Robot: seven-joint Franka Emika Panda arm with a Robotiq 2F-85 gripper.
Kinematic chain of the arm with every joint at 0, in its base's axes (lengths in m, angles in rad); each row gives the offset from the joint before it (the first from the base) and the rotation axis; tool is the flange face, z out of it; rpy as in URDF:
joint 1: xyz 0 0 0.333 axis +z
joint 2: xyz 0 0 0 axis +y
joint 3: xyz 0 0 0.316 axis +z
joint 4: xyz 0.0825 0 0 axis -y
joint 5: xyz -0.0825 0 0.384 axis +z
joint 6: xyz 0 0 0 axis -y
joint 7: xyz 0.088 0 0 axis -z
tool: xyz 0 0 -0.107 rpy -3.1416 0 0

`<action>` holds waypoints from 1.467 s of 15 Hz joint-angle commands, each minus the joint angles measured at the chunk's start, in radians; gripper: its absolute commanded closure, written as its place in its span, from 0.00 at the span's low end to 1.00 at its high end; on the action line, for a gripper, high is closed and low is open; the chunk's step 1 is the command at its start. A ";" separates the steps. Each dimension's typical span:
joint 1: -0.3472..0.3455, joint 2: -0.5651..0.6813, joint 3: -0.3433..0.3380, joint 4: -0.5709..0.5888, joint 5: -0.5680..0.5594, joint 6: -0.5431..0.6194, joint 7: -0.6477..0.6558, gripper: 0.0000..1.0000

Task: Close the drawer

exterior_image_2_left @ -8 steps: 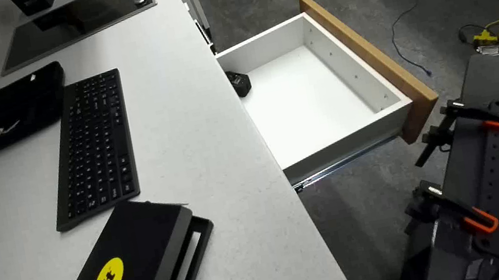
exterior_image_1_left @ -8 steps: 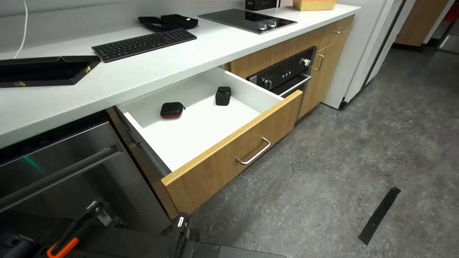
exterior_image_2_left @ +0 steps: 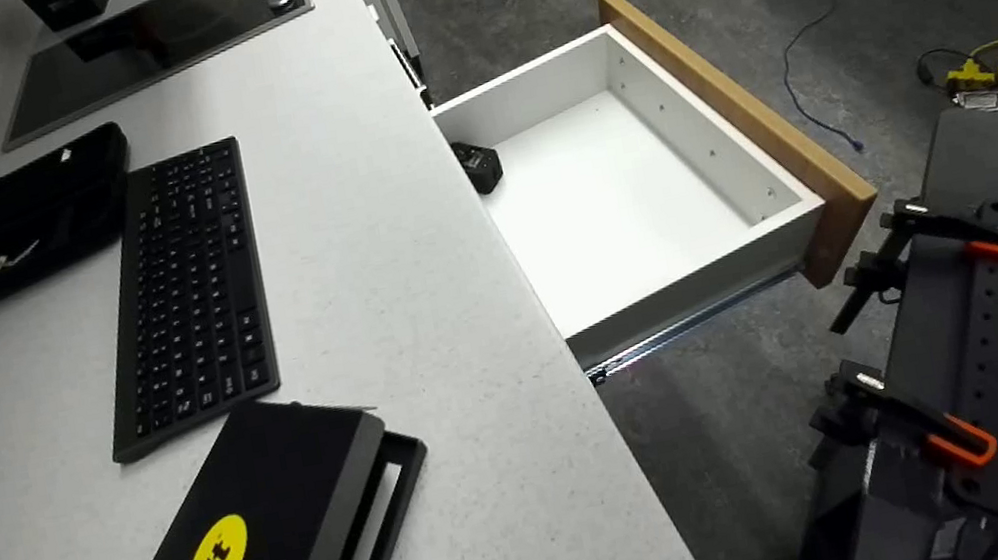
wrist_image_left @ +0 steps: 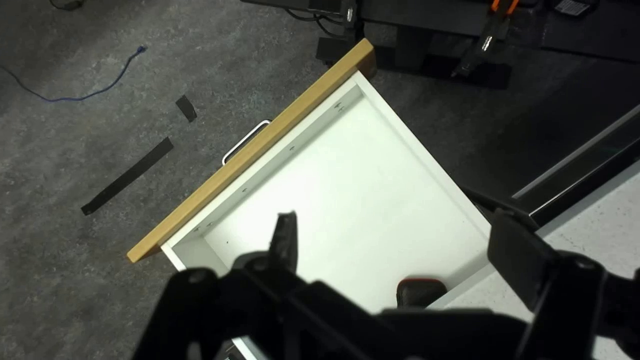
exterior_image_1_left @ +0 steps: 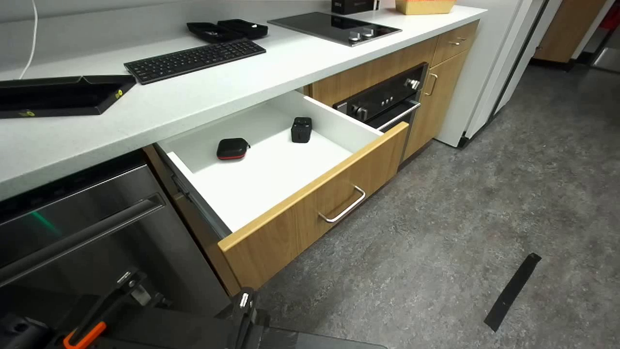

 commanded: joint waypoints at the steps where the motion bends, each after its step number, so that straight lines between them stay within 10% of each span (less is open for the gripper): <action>1: -0.012 -0.001 -0.092 -0.045 -0.007 0.095 -0.114 0.00; 9: -0.169 0.208 -0.326 -0.098 -0.003 0.379 -0.172 0.00; 22: -0.198 0.271 -0.328 -0.107 -0.005 0.421 -0.134 0.00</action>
